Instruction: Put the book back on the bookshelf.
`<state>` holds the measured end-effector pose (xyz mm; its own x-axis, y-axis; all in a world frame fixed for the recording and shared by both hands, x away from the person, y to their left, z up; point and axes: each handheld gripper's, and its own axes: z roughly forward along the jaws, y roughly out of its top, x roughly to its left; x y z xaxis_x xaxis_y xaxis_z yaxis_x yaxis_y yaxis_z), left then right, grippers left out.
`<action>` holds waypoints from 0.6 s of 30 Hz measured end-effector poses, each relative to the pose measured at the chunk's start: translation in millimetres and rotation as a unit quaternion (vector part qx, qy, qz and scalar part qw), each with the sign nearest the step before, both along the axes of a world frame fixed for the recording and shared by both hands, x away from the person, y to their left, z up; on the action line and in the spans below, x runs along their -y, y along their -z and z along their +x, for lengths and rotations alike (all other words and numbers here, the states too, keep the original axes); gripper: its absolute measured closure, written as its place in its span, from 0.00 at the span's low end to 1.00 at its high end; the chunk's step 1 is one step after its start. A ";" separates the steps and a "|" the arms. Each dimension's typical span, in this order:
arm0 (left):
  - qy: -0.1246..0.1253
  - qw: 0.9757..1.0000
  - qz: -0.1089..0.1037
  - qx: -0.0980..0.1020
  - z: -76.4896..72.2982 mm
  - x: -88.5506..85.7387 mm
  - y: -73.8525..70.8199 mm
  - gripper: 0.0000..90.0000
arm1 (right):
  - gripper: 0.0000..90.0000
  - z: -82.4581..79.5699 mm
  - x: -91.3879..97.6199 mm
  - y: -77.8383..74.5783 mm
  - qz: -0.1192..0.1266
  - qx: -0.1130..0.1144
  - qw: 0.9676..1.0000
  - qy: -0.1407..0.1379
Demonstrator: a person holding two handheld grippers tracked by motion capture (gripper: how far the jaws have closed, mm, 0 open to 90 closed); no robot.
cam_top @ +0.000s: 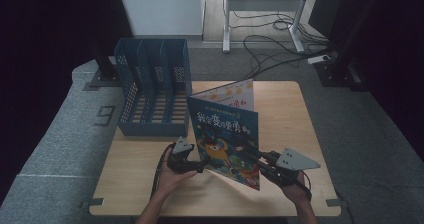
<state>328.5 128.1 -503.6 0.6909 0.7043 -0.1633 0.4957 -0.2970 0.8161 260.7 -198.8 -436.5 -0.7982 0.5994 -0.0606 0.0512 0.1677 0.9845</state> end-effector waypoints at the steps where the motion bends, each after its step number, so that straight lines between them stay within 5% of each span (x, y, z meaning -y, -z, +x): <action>1: 0.004 1.000 0.003 0.005 0.4 0.9 -2.1 0.17 | 0.88 0.1 1.3 1.0 0.000 -0.003 1.000 0.001; 18: 0.034 0.999 0.005 0.037 -5.0 18.0 -18.2 0.24 | 0.82 7.8 18.9 15.2 0.000 -0.027 0.999 0.023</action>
